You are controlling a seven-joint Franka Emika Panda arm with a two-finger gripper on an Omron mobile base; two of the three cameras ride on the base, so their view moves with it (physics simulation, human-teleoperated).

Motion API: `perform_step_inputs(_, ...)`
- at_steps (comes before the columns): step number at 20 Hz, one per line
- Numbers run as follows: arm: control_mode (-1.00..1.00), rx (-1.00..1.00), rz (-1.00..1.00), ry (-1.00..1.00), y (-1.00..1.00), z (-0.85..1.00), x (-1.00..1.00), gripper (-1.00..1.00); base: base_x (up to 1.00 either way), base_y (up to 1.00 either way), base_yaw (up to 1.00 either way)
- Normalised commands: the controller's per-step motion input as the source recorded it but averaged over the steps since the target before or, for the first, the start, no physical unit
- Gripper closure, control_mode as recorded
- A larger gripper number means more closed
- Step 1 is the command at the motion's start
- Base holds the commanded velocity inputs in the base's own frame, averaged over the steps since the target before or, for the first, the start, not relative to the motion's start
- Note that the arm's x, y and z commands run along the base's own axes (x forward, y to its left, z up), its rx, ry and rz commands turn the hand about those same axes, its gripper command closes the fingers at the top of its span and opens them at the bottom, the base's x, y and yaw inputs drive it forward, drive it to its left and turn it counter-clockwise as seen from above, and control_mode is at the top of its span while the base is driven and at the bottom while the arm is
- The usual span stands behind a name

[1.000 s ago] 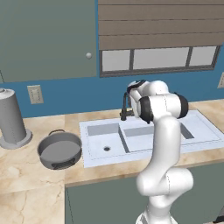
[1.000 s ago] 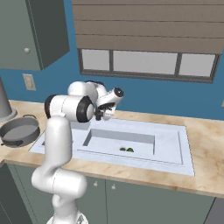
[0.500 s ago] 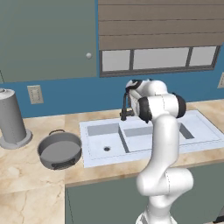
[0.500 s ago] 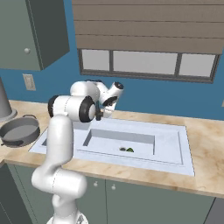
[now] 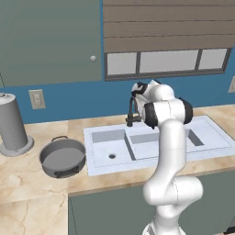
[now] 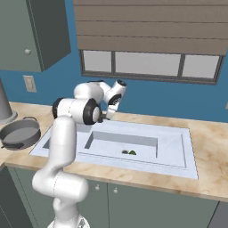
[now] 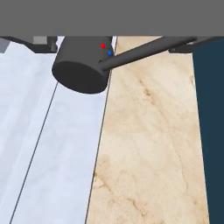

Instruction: Dump the avocado from the pot into the sink. Then turn on the water and wash the avocado. Then turn off the water and put the avocado back in the pot.

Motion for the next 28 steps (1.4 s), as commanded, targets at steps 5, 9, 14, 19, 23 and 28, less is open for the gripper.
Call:
perform_step_inputs(5,-1.00,0.00,0.00,0.11,-0.58,-1.00,-0.54,-1.00,0.00,0.00,0.00)
perform_step_inputs(9,-1.00,0.00,0.00,0.07,-0.58,-1.00,-0.64,-1.00,0.00,0.00,0.00)
perform_step_inputs(14,-1.00,0.00,0.00,0.05,-0.55,-1.00,-0.65,-1.00,0.00,0.00,0.00)
perform_step_inputs(19,-1.00,0.00,0.00,0.04,-0.52,-1.00,-0.64,-1.00,0.00,0.00,0.00)
perform_step_inputs(23,-1.00,0.00,0.00,0.03,-0.44,-0.93,-0.61,-1.00,0.00,0.00,0.00)
perform_step_inputs(28,-1.00,0.05,-0.01,-0.09,-0.25,0.02,-0.61,-1.00,0.00,0.00,0.00)
